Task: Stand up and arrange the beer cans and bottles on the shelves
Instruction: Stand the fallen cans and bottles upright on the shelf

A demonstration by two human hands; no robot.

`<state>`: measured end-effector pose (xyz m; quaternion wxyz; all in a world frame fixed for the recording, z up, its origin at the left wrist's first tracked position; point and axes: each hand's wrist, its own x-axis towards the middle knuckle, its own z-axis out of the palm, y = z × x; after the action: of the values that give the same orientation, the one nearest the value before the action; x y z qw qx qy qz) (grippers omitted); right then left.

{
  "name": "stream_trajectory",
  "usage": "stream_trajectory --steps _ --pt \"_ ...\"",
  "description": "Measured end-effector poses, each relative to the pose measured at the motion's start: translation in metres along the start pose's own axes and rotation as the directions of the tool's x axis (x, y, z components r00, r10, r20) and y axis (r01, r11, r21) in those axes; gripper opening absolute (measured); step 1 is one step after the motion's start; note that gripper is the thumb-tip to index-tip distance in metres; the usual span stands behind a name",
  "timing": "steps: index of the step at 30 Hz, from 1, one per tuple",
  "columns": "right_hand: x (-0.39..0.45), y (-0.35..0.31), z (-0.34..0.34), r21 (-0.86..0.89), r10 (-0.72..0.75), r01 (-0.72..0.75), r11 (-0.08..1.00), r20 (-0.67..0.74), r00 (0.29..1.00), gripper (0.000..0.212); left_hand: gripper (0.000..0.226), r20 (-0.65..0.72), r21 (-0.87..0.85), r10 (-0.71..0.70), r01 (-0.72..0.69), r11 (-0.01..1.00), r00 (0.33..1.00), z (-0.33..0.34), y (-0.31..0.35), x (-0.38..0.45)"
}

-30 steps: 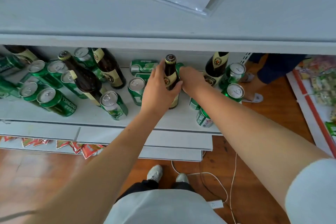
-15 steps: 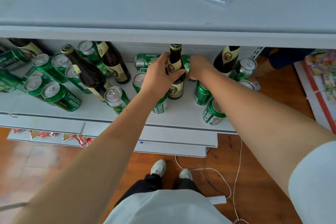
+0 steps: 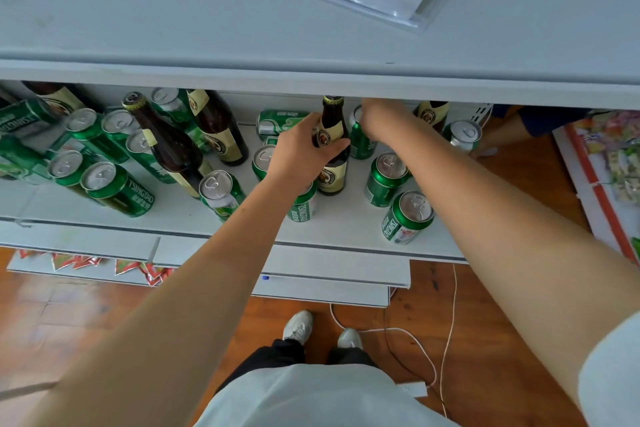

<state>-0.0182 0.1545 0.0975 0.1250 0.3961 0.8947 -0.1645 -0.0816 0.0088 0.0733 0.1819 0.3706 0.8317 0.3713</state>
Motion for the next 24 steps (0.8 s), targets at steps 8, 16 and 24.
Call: stream_trajectory --steps 8,16,24 --pt "-0.067 -0.001 0.006 0.71 0.067 0.287 0.643 -0.425 0.903 0.031 0.046 -0.023 -0.066 0.008 -0.009 0.998 1.0 0.019 0.014 0.005" --pt "-0.051 0.017 0.01 0.519 0.067 0.261 0.814 -0.53 0.845 0.021 0.066 0.278 -0.065 0.014 0.004 0.998 0.961 0.007 0.004 0.022" --pt "-0.065 0.005 0.018 0.538 0.212 0.155 0.829 -0.558 0.802 0.018 0.043 0.017 0.152 -0.051 0.048 0.987 0.999 -0.05 -0.045 0.038"
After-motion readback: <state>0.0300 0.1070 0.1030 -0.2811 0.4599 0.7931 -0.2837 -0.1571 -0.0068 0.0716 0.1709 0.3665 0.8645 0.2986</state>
